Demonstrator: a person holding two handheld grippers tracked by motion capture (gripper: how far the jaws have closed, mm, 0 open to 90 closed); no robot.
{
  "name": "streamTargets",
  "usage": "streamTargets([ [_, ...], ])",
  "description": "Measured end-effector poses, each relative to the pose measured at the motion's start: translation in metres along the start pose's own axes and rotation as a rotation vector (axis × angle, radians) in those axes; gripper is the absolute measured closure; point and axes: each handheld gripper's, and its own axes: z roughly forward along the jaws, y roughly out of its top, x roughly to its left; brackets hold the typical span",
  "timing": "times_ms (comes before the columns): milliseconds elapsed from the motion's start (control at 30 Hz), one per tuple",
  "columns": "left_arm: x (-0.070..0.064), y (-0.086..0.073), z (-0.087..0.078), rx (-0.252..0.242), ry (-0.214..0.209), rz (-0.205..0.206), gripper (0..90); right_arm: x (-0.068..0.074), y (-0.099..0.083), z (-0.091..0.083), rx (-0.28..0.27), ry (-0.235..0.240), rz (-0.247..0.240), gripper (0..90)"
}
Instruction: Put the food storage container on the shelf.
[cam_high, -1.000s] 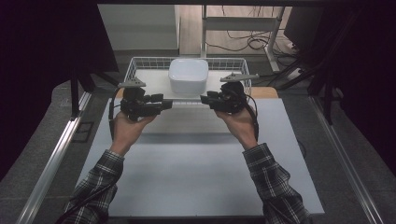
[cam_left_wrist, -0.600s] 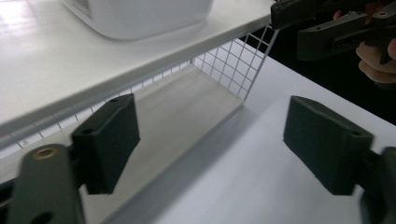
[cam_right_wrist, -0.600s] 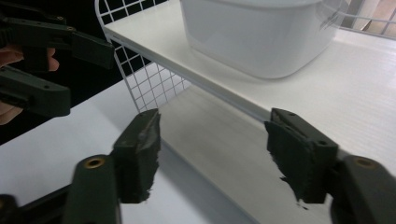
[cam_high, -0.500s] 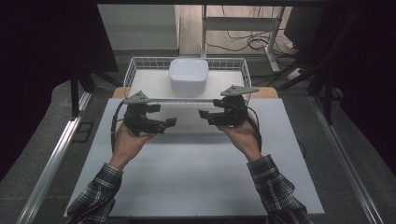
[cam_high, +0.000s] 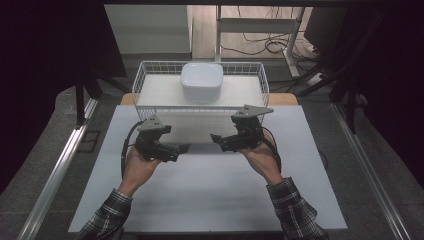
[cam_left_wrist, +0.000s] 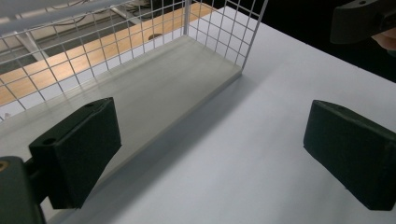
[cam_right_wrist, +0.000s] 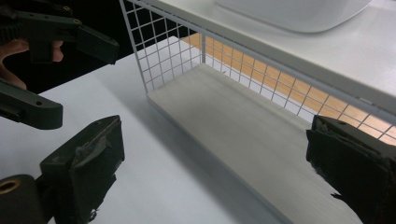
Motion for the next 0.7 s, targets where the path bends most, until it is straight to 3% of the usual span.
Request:
streamTargets([
  [167,-0.004,-0.011,0.000,-0.001,0.004,0.012,3.1,0.003,-0.008,0.001,0.001,0.011,-0.001,2.0],
  [400,-0.007,-0.030,0.000,0.011,-0.009,-0.011,3.3,0.008,-0.023,0.001,0.014,0.011,-0.018,1.2],
  [700,-0.011,-0.044,-0.004,0.013,0.000,-0.007,3.3,0.015,-0.037,-0.005,0.015,-0.003,-0.040,1.3],
])
